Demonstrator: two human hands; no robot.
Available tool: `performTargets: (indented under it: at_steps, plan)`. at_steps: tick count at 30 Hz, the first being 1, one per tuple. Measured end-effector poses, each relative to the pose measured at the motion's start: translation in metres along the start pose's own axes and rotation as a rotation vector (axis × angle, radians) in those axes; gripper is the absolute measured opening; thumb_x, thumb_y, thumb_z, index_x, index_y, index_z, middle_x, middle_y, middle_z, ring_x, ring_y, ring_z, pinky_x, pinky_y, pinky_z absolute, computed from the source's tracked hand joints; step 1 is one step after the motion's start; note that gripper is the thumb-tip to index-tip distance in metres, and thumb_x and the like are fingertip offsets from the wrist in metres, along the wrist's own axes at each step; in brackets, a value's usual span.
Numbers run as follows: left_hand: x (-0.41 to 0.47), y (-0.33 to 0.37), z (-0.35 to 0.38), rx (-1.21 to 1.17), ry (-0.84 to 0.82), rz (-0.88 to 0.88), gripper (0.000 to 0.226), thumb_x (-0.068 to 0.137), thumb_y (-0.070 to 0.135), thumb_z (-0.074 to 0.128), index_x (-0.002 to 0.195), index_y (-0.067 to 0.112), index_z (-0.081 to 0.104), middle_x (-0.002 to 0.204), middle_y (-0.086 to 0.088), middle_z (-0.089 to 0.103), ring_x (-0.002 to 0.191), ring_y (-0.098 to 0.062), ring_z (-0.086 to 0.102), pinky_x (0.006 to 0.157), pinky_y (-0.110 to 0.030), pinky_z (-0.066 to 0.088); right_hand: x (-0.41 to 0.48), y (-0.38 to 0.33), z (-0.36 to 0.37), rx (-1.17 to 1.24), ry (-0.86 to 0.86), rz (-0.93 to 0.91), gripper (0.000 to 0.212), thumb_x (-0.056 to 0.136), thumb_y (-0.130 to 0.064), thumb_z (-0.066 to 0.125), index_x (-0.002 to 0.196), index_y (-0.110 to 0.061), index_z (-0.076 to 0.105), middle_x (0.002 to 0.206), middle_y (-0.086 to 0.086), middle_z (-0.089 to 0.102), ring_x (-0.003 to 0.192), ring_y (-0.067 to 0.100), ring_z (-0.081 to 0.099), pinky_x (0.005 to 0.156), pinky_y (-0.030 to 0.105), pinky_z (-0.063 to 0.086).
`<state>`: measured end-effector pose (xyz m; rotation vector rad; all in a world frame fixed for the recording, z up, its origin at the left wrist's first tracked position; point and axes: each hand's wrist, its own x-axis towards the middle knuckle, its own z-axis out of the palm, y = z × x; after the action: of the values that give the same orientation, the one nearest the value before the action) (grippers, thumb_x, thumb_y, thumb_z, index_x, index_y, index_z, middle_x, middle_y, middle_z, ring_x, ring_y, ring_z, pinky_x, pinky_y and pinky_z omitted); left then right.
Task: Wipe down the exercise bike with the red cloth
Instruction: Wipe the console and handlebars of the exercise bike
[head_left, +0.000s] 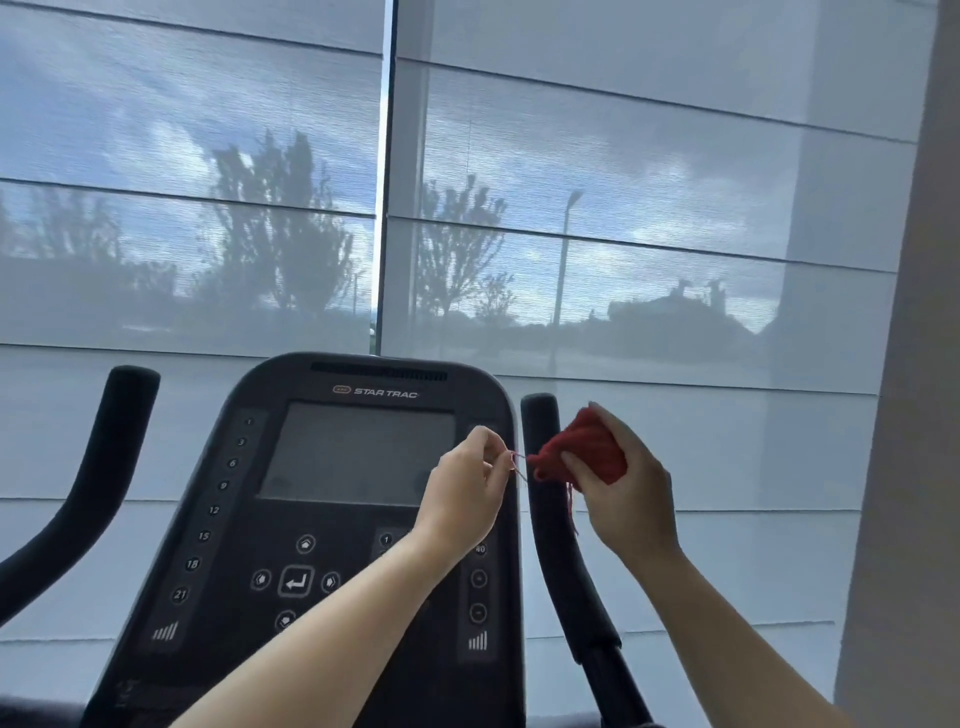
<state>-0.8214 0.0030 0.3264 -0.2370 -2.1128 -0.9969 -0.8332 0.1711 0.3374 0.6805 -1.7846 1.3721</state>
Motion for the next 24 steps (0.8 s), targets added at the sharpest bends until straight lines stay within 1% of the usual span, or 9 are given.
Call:
performTargets:
  at_steps: [3,6,8,10,12,16,20,22,24]
  plan:
    - [0.029,0.010,-0.015,0.030,0.051,0.047,0.009,0.094,0.029,0.053,0.085,0.028,0.050,0.069,0.014,0.060,0.066,-0.001,0.060,0.060,-0.022,0.043,0.028,-0.013,0.003,0.019,0.017,-0.018,0.045,0.079,-0.004,0.071,0.117,-0.023,0.059,0.093,-0.023,0.065,0.089,-0.014,0.060,0.086,0.012,0.047]
    - [0.055,0.021,-0.028,0.069,0.042,0.080,0.008,0.094,0.027,0.052,0.087,0.026,0.049,0.063,0.014,0.055,0.055,0.001,0.054,0.053,-0.015,0.035,0.049,-0.021,0.009,-0.014,0.027,-0.053,0.048,0.079,-0.008,0.072,0.122,-0.022,0.058,0.096,-0.028,0.058,0.089,-0.024,0.051,0.082,-0.002,0.038]
    - [0.067,0.026,-0.032,0.081,0.041,0.089,0.008,0.095,0.026,0.051,0.088,0.024,0.049,0.065,0.013,0.056,0.051,0.001,0.051,0.050,-0.014,0.034,0.058,-0.025,0.013,-0.033,0.037,-0.070,0.049,0.079,-0.011,0.072,0.123,-0.023,0.057,0.099,-0.024,0.057,0.091,-0.026,0.048,0.081,-0.004,0.035]
    - [0.072,0.029,-0.035,0.079,0.053,0.098,0.008,0.094,0.027,0.052,0.088,0.023,0.049,0.070,0.012,0.058,0.058,-0.001,0.054,0.053,-0.016,0.035,0.063,-0.026,0.015,-0.026,0.057,-0.087,0.049,0.079,-0.012,0.072,0.123,-0.025,0.057,0.102,-0.022,0.057,0.093,-0.025,0.048,0.082,-0.003,0.035]
    - [0.074,0.028,-0.038,0.066,0.062,0.110,0.007,0.094,0.027,0.052,0.089,0.023,0.050,0.076,0.013,0.060,0.066,-0.005,0.059,0.056,-0.018,0.038,0.067,-0.028,0.015,-0.003,0.082,-0.092,0.048,0.080,-0.012,0.072,0.123,-0.025,0.056,0.105,-0.019,0.058,0.094,-0.020,0.050,0.086,0.002,0.038]
    - [0.073,0.023,-0.043,0.029,0.064,0.079,0.006,0.094,0.028,0.053,0.095,0.023,0.052,0.085,0.016,0.060,0.073,-0.003,0.061,0.061,-0.011,0.040,0.077,-0.038,0.007,0.097,0.157,-0.071,0.046,0.082,-0.012,0.070,0.125,-0.022,0.056,0.113,-0.009,0.063,0.103,0.001,0.057,0.095,0.021,0.046]
    - [0.054,0.011,-0.045,0.045,-0.035,0.058,0.015,0.094,0.034,0.051,0.101,0.022,0.057,0.093,0.012,0.063,0.078,-0.002,0.061,0.068,-0.015,0.048,0.074,-0.042,-0.015,0.110,0.222,-0.107,0.046,0.082,-0.014,0.070,0.125,-0.025,0.056,0.110,-0.022,0.060,0.103,-0.009,0.055,0.094,0.021,0.047]
    - [0.035,0.000,-0.041,0.076,-0.113,0.044,0.016,0.094,0.037,0.050,0.101,0.024,0.058,0.094,0.012,0.063,0.081,-0.002,0.061,0.070,-0.021,0.051,0.062,-0.040,-0.026,0.141,0.253,-0.110,0.046,0.082,-0.012,0.069,0.124,-0.027,0.056,0.113,-0.016,0.062,0.106,-0.001,0.057,0.096,0.029,0.049]
    - [0.015,-0.012,-0.035,0.113,-0.186,0.015,0.015,0.094,0.039,0.049,0.099,0.028,0.057,0.094,0.014,0.063,0.081,0.000,0.060,0.070,-0.018,0.049,0.054,-0.041,-0.034,0.198,0.323,-0.124,0.044,0.083,-0.011,0.069,0.123,-0.026,0.057,0.115,-0.011,0.064,0.109,0.007,0.059,0.096,0.039,0.050]
